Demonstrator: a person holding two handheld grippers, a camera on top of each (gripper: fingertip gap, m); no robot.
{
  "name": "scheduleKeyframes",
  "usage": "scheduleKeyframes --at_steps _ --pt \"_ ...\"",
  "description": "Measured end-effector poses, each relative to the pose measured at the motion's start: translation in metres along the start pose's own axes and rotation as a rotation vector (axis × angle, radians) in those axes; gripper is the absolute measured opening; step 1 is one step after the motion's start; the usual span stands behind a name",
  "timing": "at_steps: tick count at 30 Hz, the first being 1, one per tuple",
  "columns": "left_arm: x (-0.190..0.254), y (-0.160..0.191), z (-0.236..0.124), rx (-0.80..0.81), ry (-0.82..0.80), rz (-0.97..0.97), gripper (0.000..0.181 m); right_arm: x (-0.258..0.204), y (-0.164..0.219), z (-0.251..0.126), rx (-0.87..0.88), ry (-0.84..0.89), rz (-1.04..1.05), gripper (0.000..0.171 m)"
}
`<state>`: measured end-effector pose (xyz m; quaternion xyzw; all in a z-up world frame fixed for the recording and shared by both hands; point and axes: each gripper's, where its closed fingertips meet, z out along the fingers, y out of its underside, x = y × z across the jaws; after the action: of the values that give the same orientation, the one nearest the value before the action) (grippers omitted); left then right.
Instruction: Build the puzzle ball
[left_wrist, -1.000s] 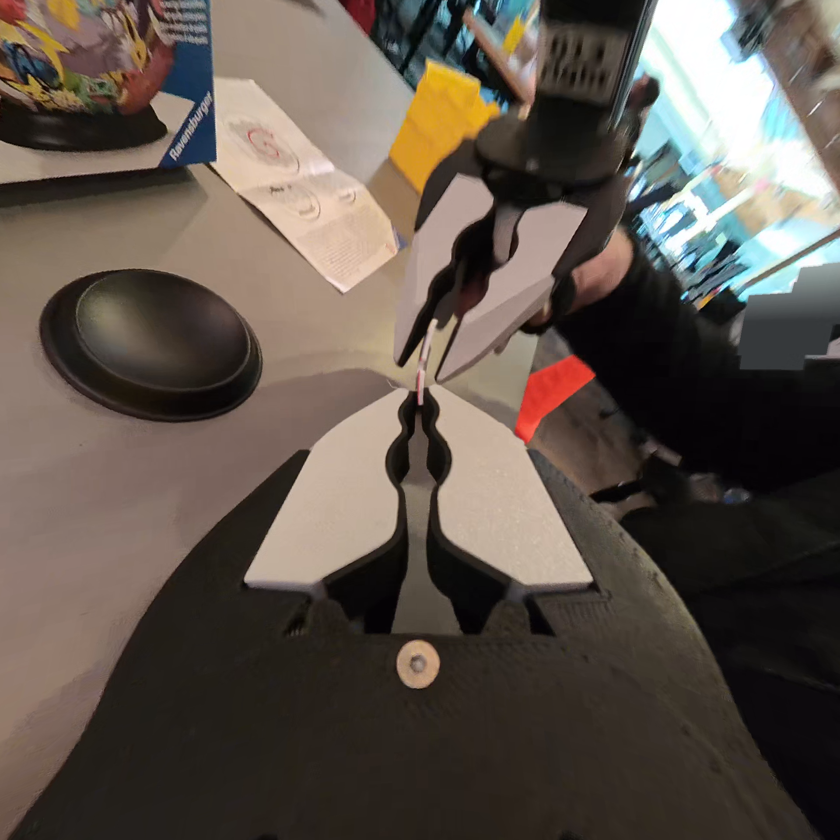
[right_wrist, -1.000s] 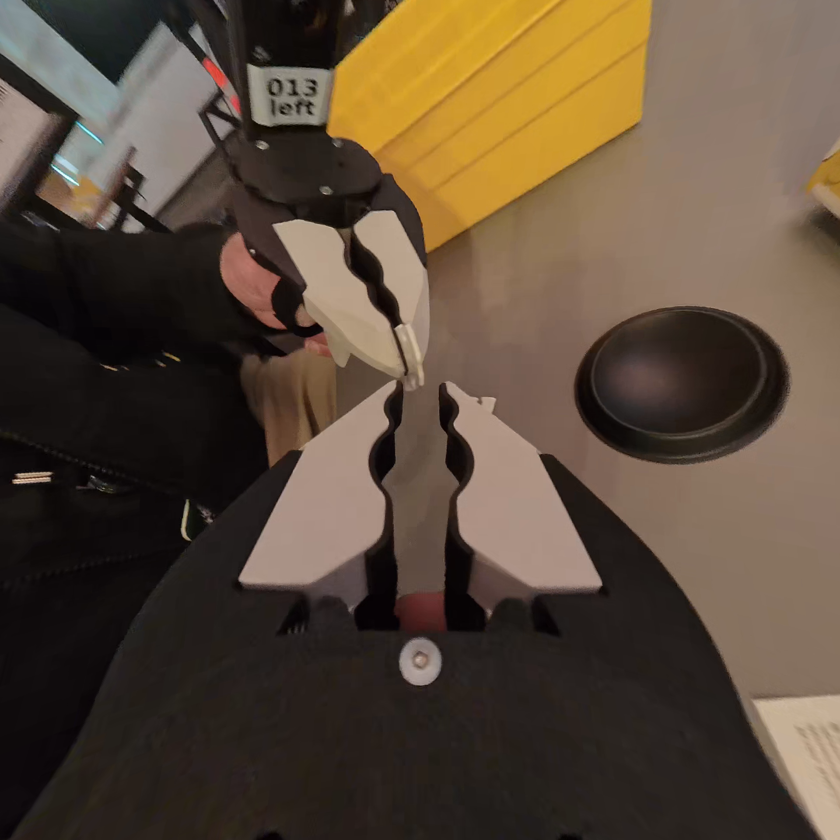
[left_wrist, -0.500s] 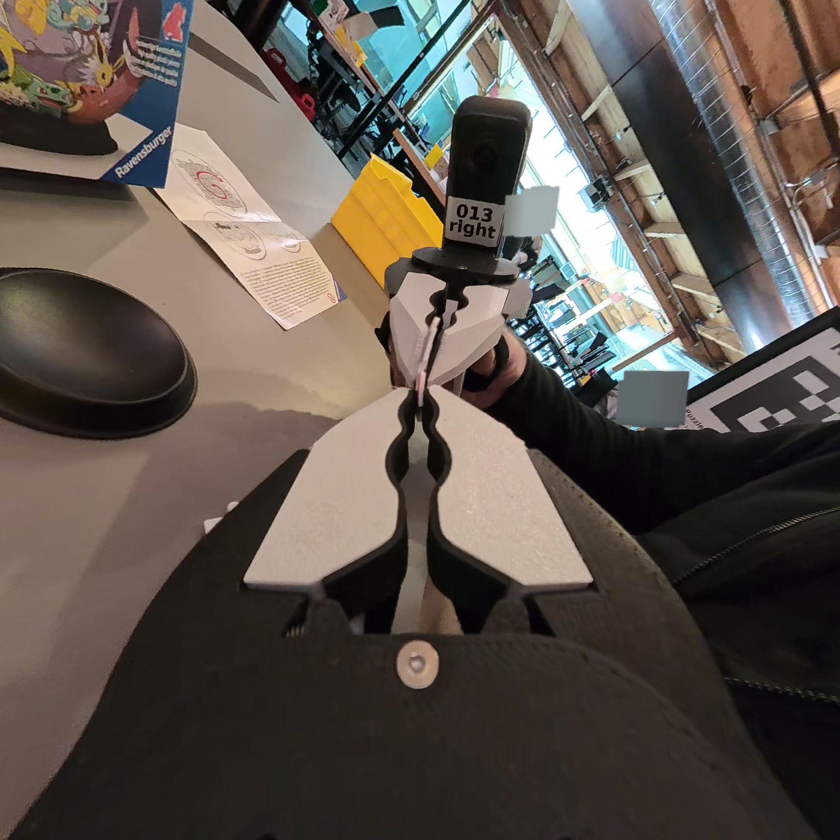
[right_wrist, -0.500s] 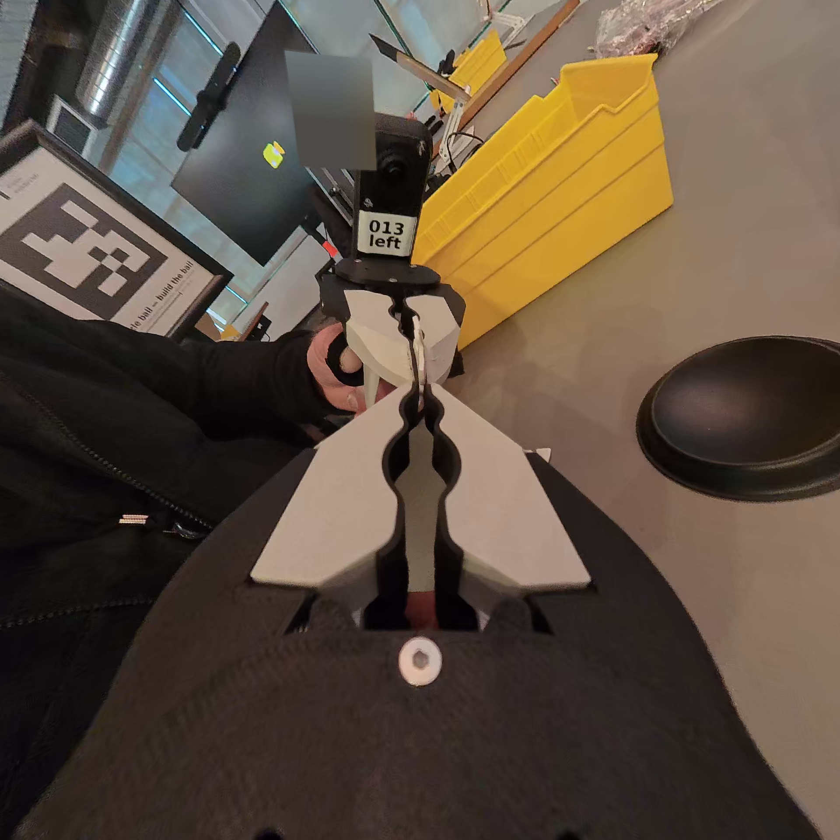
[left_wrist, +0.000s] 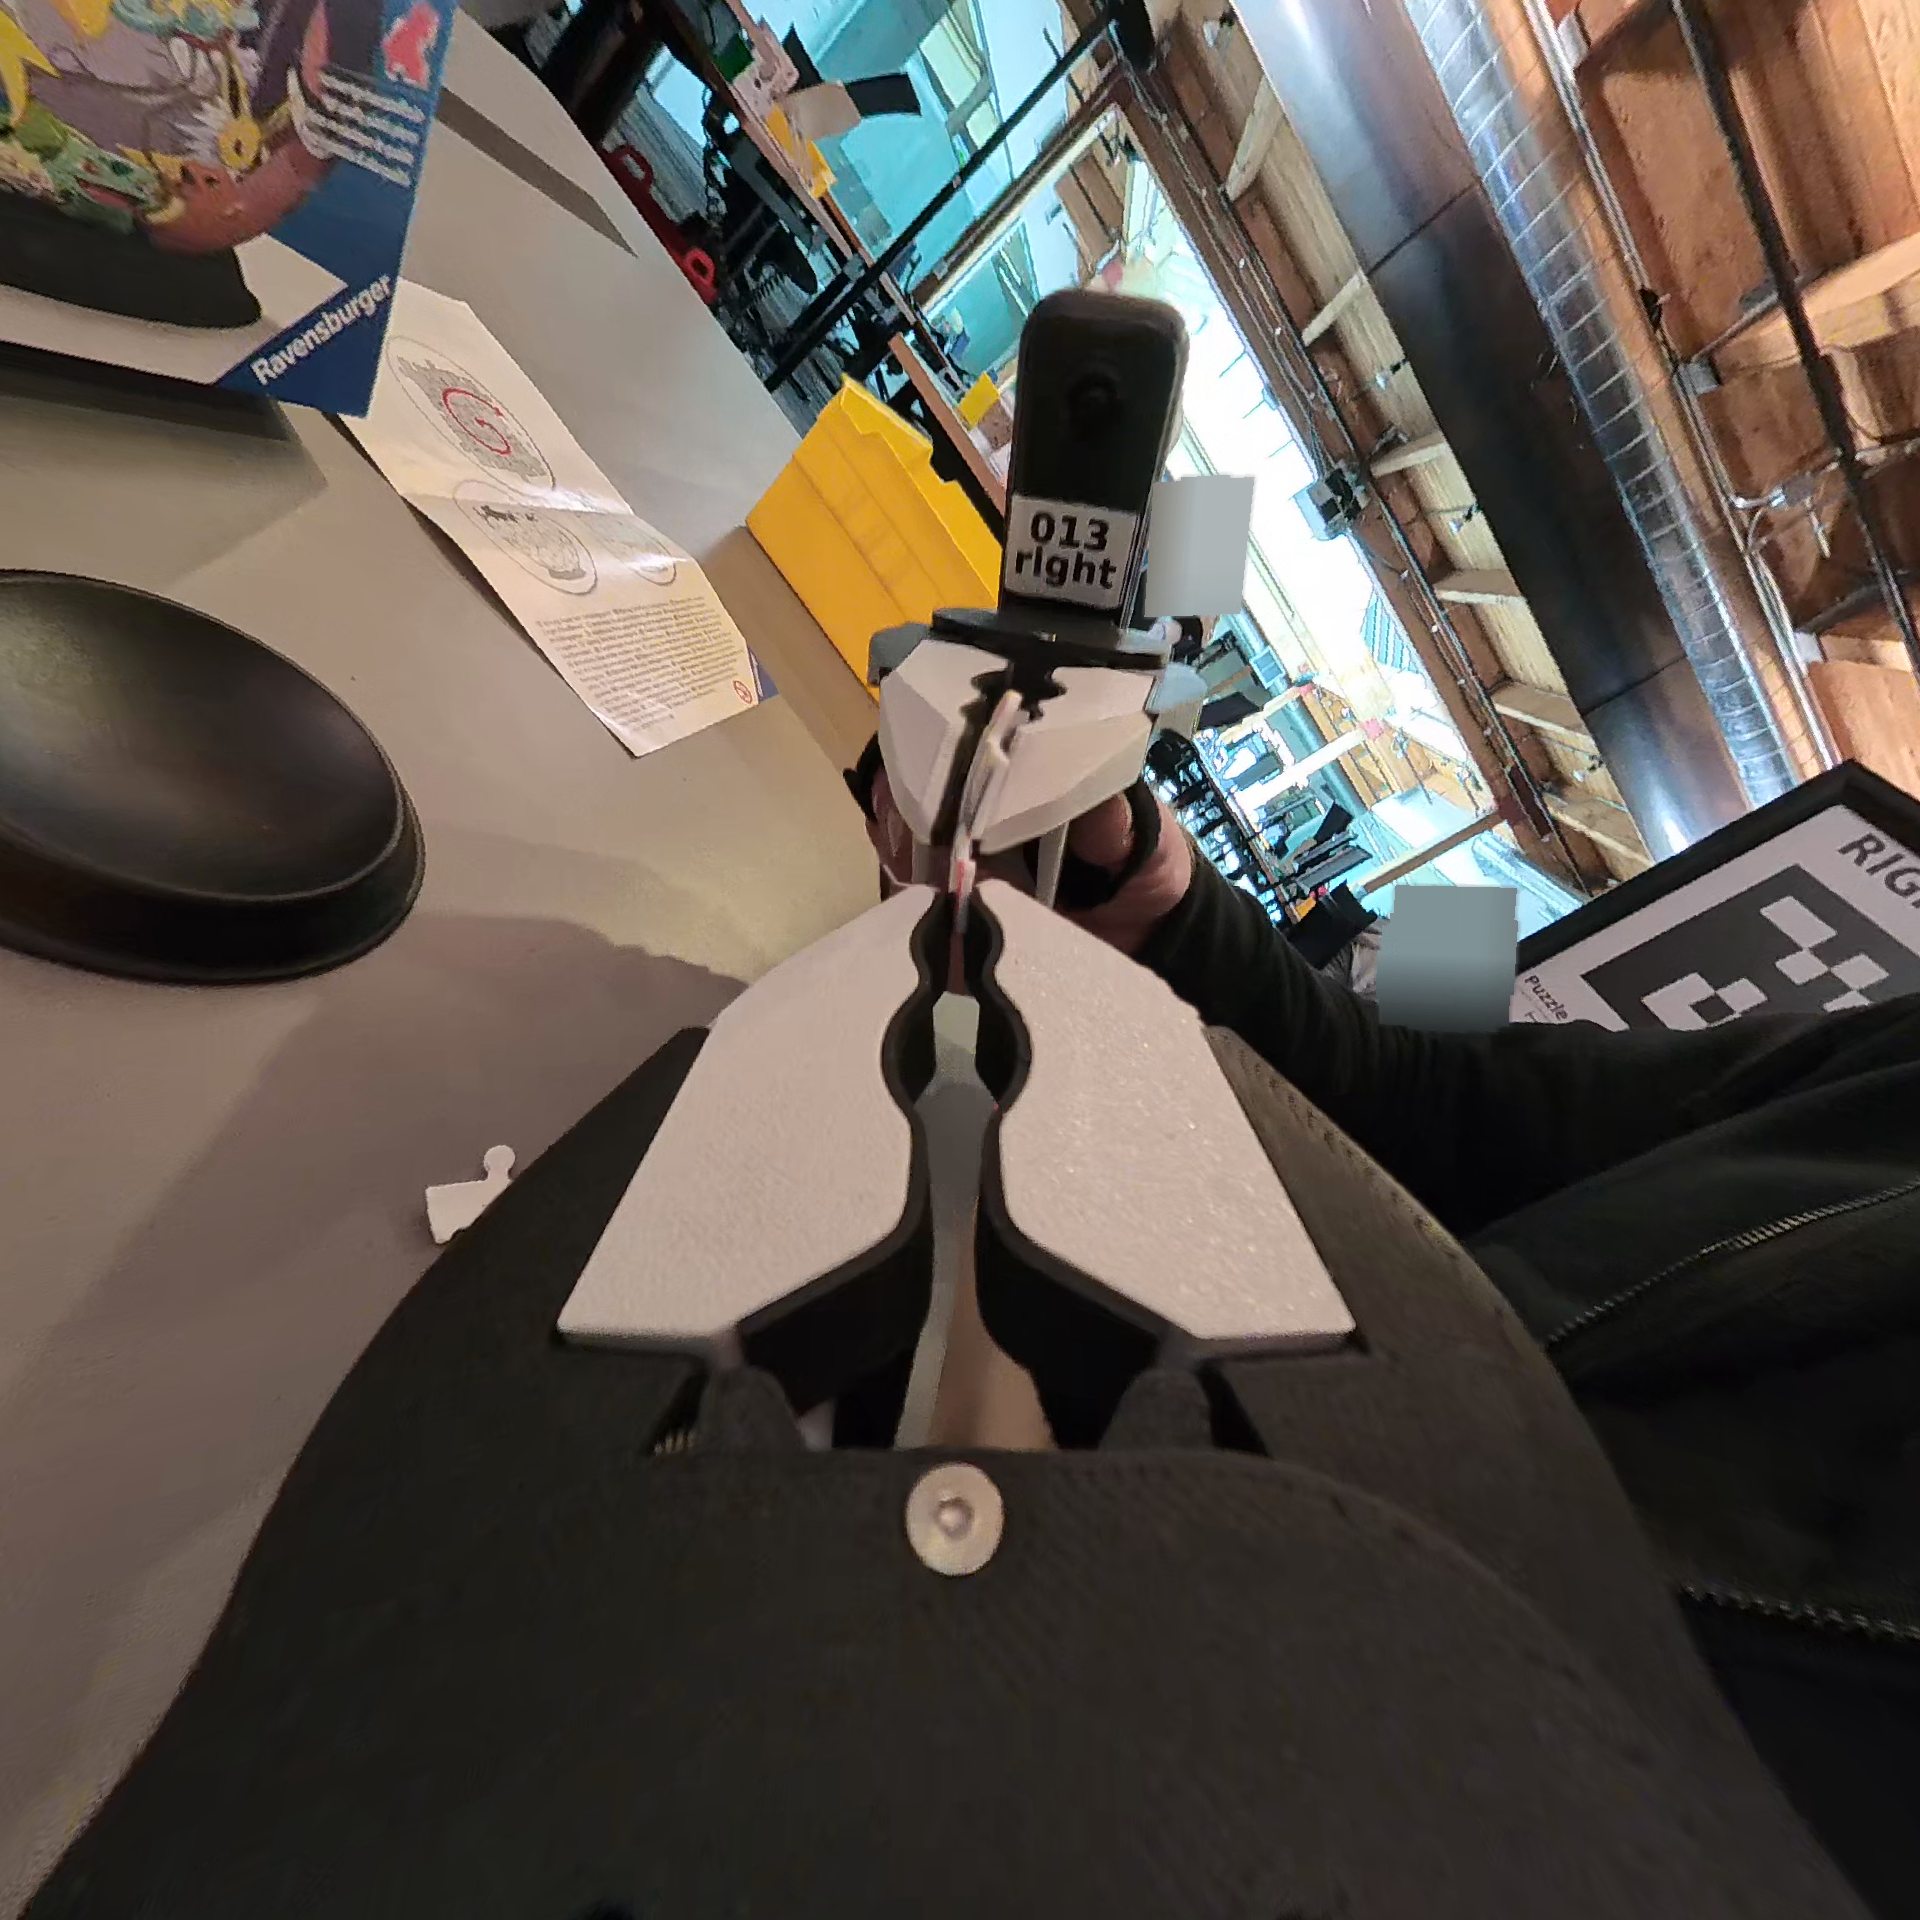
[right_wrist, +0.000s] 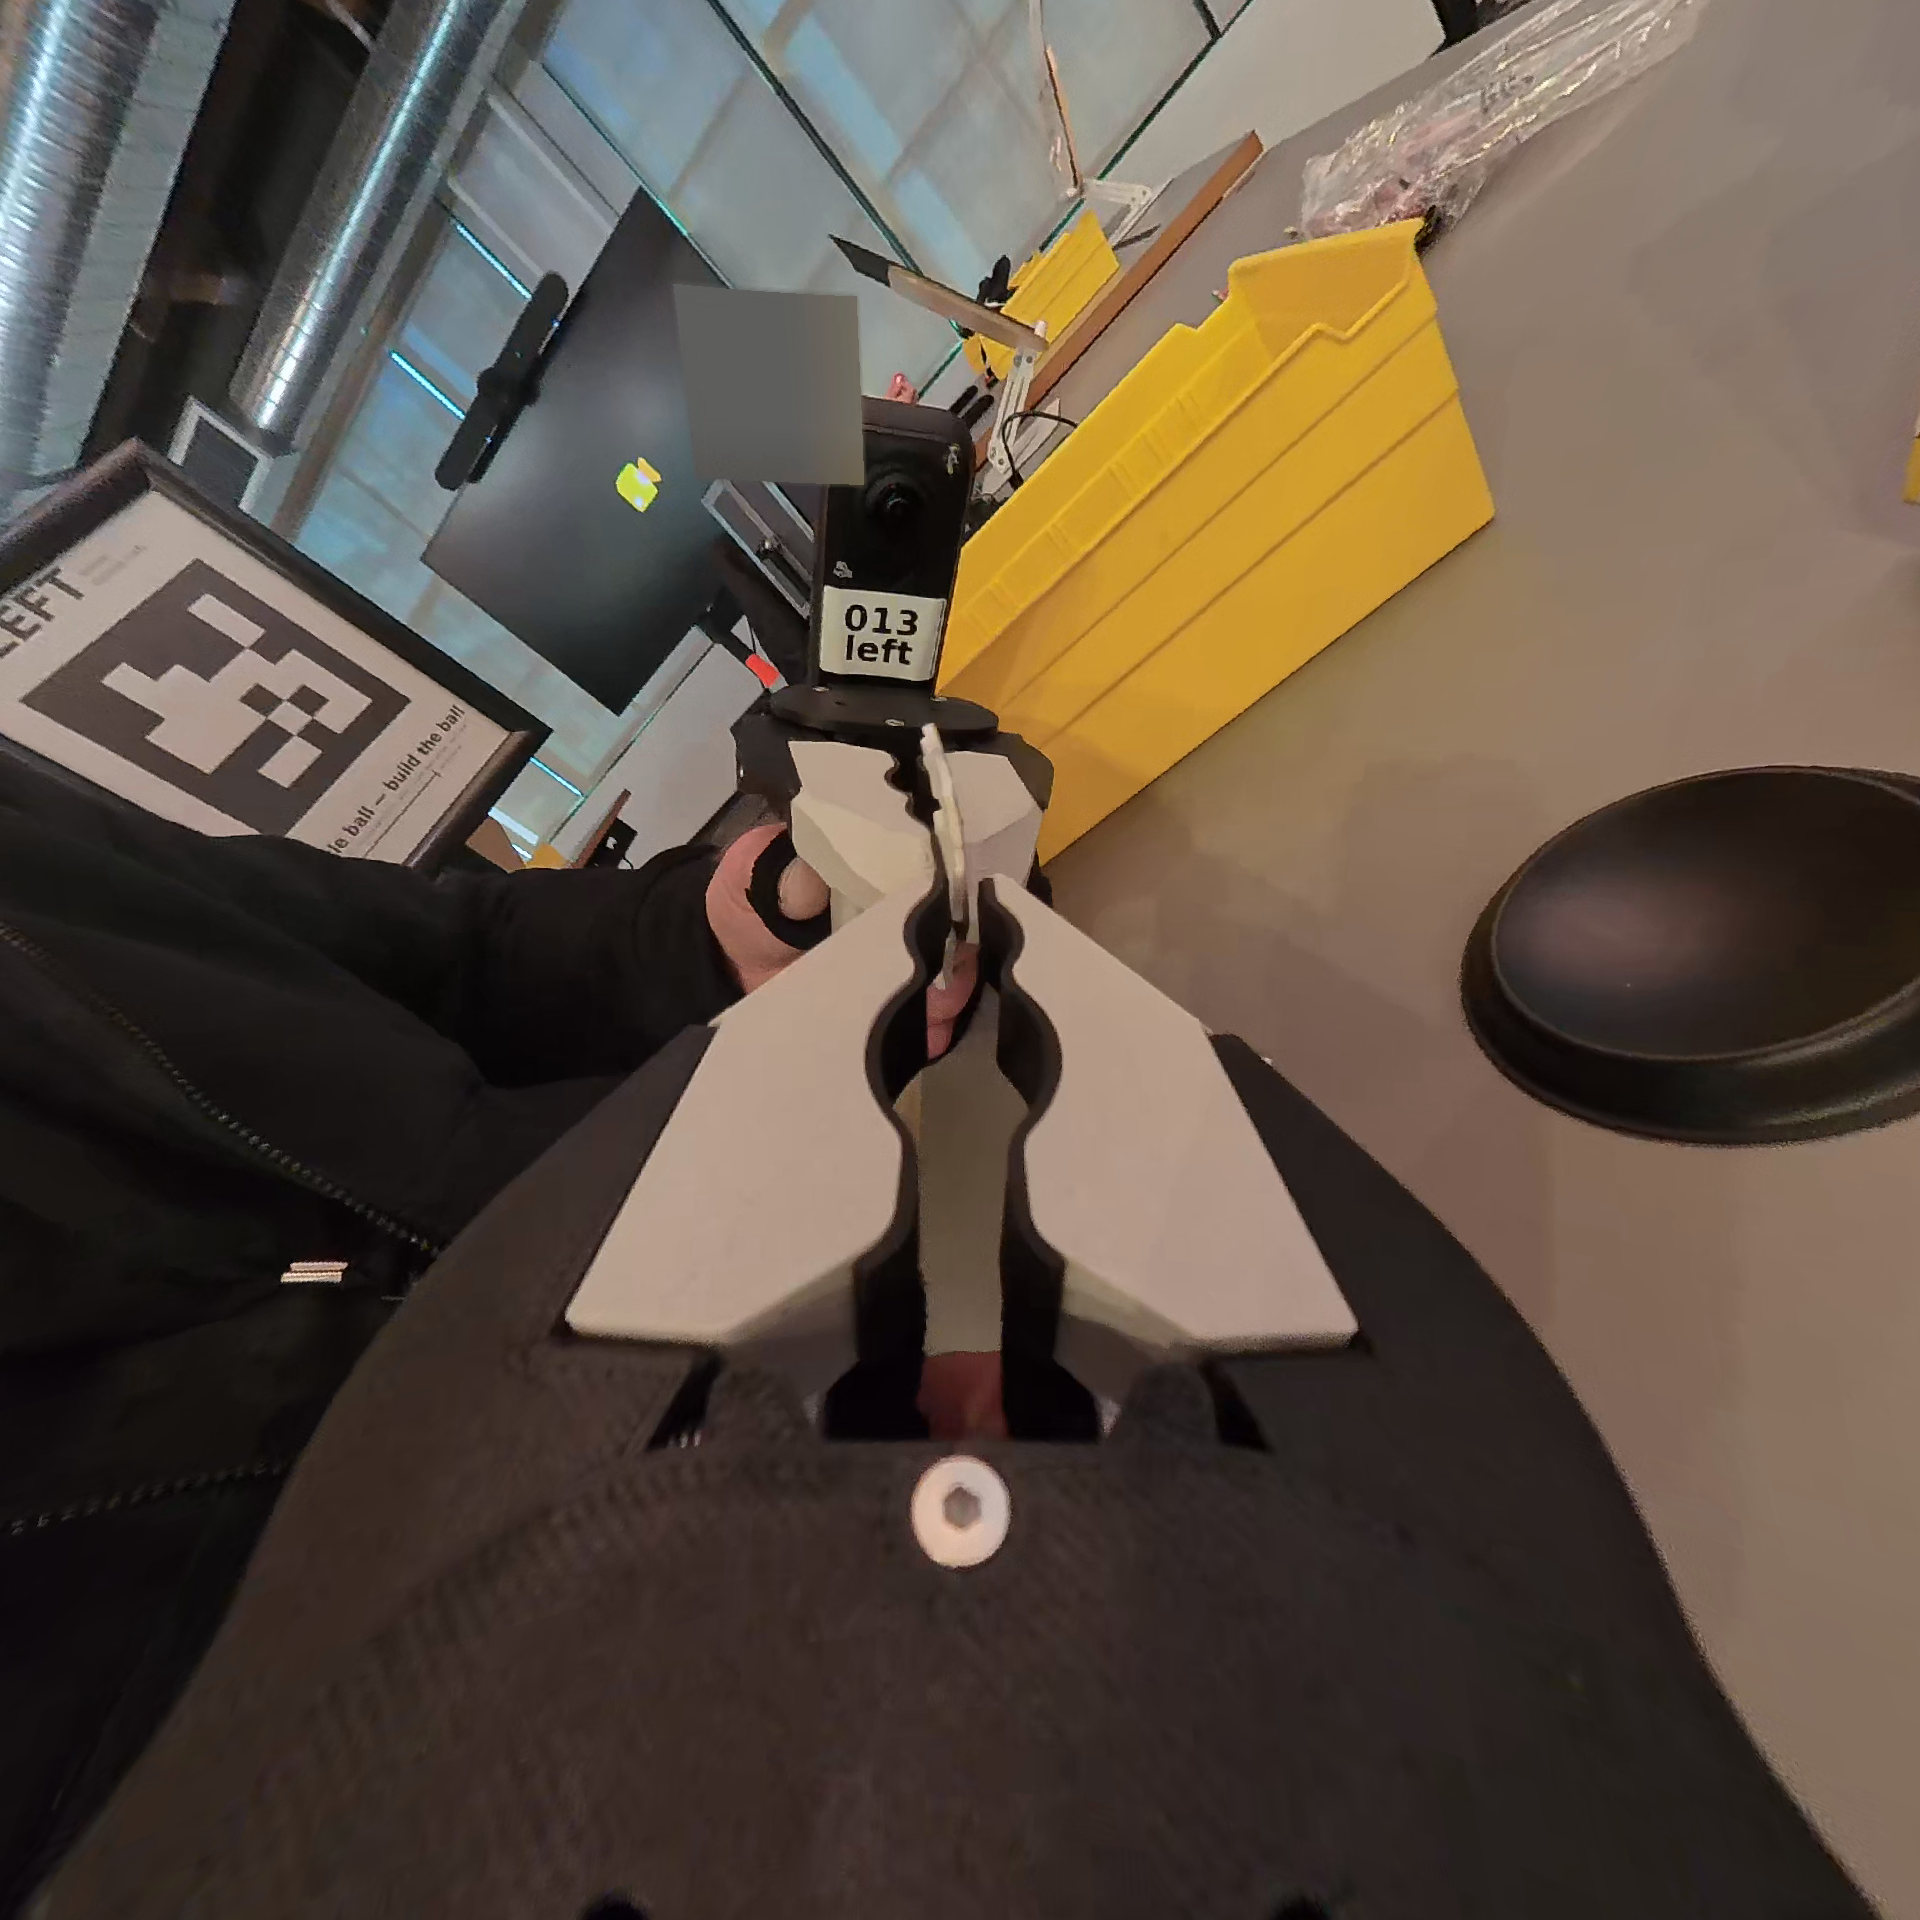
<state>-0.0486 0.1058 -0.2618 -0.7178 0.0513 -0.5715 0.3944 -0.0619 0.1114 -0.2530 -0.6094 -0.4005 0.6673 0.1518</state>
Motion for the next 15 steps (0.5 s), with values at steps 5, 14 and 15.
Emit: scheduleKeyframes --at_steps 5,14,15 --pt "0.002 0.003 0.002 0.004 0.012 -0.006 0.002 -0.003 0.005 0.004 0.003 -0.001 -0.001 0.001" --pt "-0.019 0.014 -0.010 -0.077 -0.151 0.030 0.012 0.023 0.022 -0.004 -0.213 0.121 -0.014 0.001" --pt "-0.026 0.018 -0.014 -0.111 -0.200 0.048 0.011 0.031 0.031 -0.005 -0.290 0.167 -0.032 0.001"
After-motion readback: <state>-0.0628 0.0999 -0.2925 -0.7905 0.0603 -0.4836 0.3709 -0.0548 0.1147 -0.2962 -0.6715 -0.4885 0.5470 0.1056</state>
